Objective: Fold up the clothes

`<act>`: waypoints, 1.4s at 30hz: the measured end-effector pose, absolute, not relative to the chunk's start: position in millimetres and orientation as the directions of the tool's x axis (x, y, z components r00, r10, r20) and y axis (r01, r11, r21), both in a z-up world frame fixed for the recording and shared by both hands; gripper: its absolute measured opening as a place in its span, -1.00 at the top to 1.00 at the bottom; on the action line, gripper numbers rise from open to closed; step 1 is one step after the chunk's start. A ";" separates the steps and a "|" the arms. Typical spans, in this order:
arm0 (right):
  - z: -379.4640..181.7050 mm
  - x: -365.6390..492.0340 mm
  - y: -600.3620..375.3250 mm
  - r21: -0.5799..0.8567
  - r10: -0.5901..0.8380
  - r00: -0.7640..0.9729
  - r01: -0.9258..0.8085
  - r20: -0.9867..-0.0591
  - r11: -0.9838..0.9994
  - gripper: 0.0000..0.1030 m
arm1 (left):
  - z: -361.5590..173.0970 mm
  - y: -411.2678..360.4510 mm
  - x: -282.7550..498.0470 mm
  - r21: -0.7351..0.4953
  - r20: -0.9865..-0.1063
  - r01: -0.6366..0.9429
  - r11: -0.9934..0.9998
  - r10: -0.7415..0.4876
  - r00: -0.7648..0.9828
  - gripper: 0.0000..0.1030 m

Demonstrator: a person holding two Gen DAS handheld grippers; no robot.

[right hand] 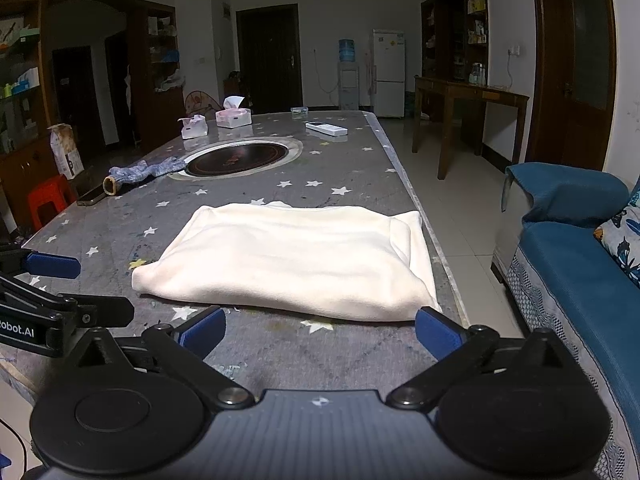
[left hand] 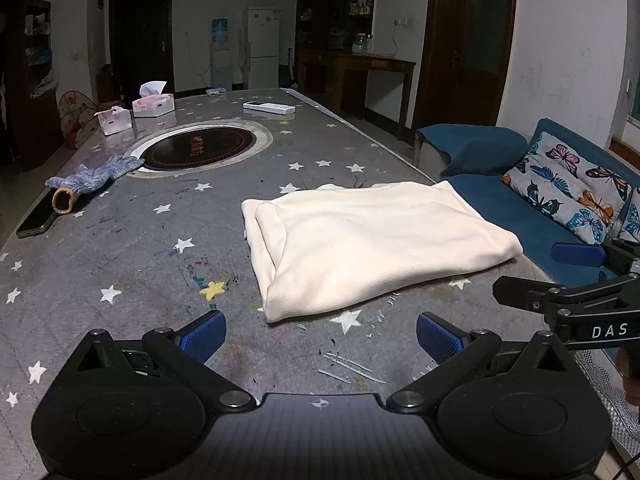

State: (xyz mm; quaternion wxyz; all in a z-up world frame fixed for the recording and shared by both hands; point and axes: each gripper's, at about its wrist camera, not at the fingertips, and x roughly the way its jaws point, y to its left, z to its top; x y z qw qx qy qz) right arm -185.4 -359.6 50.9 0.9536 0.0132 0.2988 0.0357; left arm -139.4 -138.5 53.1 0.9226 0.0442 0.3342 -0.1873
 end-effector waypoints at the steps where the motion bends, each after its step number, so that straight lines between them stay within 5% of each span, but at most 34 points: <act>1: 50.9 -185.0 -359.7 0.047 0.076 0.819 -0.060 -0.569 0.997 -0.98 | 53.2 -138.5 -139.8 -0.042 -0.633 0.375 0.926 -0.315 0.707 -1.00; 42: 45.4 -192.9 -350.0 0.001 0.043 0.791 -0.053 -0.610 0.999 -0.99 | 48.1 -147.2 -152.5 -0.007 -0.648 0.378 0.926 -0.292 0.704 -1.00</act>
